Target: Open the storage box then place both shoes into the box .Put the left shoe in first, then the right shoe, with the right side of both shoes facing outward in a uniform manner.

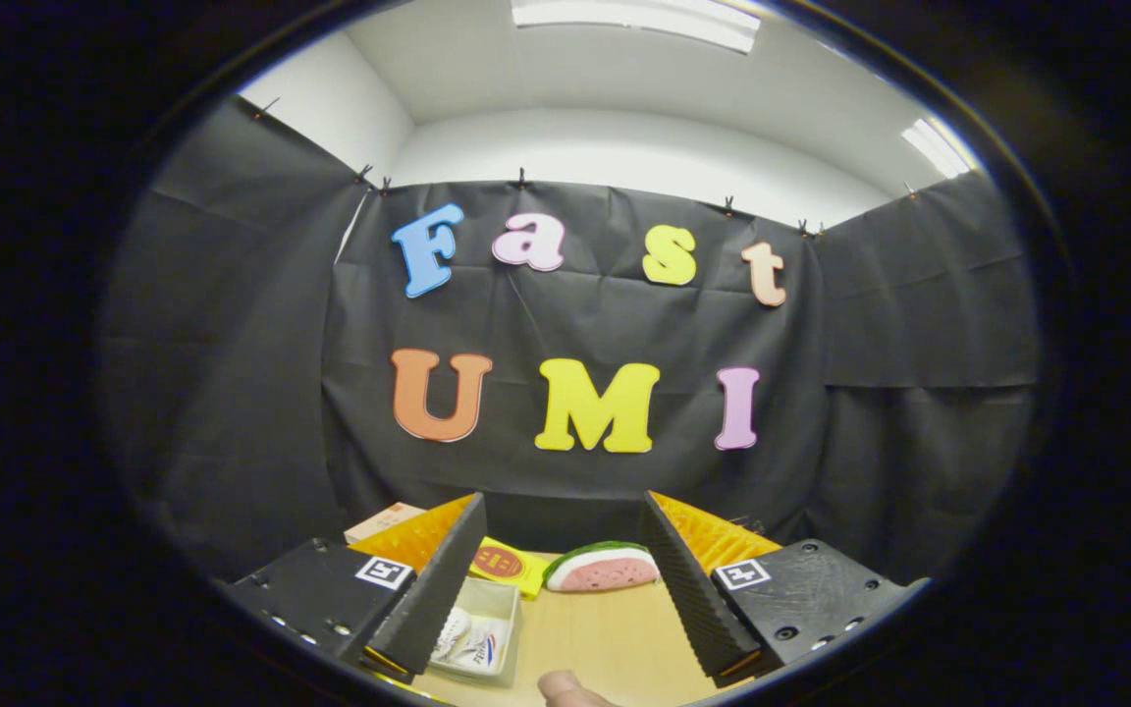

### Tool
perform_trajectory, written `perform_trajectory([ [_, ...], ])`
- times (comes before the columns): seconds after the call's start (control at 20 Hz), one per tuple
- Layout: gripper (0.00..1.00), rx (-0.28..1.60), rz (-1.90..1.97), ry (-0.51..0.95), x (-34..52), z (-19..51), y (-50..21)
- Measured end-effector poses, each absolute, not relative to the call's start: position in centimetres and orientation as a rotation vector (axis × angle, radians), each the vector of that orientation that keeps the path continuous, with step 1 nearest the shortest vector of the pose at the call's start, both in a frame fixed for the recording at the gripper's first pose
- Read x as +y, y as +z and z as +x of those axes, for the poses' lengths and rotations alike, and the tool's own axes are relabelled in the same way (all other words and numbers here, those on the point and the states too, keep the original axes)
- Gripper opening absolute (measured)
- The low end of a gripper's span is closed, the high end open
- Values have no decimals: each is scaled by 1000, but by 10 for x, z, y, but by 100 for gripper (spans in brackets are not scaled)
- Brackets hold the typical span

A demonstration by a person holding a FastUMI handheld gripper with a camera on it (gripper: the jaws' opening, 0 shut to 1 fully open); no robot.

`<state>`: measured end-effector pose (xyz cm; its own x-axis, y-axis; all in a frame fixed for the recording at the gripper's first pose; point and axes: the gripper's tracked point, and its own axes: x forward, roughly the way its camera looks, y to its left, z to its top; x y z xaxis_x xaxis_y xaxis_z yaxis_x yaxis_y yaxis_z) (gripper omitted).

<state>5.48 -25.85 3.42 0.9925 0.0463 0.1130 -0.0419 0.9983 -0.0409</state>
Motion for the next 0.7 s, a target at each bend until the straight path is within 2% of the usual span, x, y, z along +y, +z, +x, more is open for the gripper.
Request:
perform_trajectory([
  [0.7,96,-111,-34,51,-247,77,50],
])
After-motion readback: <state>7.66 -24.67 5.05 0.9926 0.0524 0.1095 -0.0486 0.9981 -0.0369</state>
